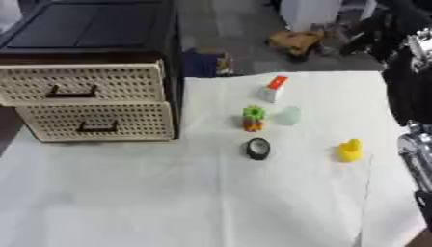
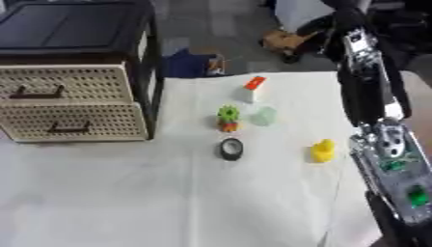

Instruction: Pick up objects from table and place into drawer.

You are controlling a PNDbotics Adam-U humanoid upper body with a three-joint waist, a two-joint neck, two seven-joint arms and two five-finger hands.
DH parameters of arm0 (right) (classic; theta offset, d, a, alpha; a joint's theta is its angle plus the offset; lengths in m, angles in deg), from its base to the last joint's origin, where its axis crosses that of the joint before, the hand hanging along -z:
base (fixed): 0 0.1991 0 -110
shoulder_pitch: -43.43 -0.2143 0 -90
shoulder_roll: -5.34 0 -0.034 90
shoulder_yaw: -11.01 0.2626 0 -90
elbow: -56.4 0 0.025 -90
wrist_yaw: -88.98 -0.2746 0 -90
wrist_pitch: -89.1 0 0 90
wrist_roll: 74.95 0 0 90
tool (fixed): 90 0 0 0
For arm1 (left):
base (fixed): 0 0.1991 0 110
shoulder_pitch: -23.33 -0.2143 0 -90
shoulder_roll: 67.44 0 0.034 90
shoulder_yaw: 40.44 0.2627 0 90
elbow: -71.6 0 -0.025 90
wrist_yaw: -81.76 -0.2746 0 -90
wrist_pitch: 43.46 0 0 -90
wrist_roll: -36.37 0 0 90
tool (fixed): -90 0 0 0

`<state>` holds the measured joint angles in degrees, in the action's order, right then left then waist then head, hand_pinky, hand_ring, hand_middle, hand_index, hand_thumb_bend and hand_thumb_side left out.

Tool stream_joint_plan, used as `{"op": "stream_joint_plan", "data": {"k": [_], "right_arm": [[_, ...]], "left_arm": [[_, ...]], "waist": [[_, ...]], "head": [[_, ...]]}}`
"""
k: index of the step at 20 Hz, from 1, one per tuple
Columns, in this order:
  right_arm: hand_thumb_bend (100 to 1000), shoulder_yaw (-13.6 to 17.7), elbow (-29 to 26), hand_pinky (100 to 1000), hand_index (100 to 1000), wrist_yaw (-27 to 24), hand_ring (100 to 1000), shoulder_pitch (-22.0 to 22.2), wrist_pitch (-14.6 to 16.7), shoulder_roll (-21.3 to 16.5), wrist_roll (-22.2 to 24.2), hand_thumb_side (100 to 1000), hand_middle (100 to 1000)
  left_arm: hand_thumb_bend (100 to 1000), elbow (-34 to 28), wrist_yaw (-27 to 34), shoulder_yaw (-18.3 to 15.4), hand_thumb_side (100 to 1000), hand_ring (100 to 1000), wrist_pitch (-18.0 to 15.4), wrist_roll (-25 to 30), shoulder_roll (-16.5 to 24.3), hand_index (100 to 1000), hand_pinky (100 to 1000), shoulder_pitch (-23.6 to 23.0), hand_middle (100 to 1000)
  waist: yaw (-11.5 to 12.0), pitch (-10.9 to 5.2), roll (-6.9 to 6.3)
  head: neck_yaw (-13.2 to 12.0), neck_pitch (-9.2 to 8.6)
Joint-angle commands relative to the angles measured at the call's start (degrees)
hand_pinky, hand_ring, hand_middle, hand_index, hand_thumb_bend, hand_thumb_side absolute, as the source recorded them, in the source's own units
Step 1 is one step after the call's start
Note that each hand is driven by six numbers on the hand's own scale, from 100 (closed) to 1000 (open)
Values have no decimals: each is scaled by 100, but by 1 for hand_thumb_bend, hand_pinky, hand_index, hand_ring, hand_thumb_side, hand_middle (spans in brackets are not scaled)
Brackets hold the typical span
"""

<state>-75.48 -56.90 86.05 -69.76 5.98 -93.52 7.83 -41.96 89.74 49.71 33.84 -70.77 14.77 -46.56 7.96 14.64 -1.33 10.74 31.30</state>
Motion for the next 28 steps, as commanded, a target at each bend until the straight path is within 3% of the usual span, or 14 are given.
{"op": "stream_joint_plan", "data": {"k": [1, 6, 13, 21, 28], "right_arm": [[100, 60, -129, 643, 934, 23, 542, -55, -12, -97, -11, 1000, 599], [100, 99, -129, 644, 933, 62, 542, -54, 12, -166, -59, 1000, 600], [100, 187, -129, 645, 931, 139, 544, -62, 62, -333, -175, 1000, 601], [100, 341, -129, 648, 928, 213, 548, -39, 142, -503, -375, 1000, 603], [100, 452, -129, 649, 926, 297, 545, 52, 181, -628, -536, 1000, 602]], "left_arm": [[100, -103, -165, -84, 1000, 455, -170, -16, 365, 748, 361, 72, 542], [100, -103, -545, -163, 1000, 457, -410, -138, 940, 755, 360, 84, 549], [100, -103, -1025, -220, 997, 458, -638, -417, 1711, 768, 360, 35, 550], [100, -103, -1358, -147, 980, 459, -647, -440, 2463, 778, 361, -103, 556], [100, -103, -1526, -214, 958, 466, -747, -541, 3257, 793, 368, -269, 557]], "waist": [[-6, -113, -16], [-34, -77, -66], [-87, 31, -138], [-142, 137, -177], [-182, 210, -176]], "head": [[33, 141], [6, 326], [-98, 374], [-182, 295], [-223, 110]]}}
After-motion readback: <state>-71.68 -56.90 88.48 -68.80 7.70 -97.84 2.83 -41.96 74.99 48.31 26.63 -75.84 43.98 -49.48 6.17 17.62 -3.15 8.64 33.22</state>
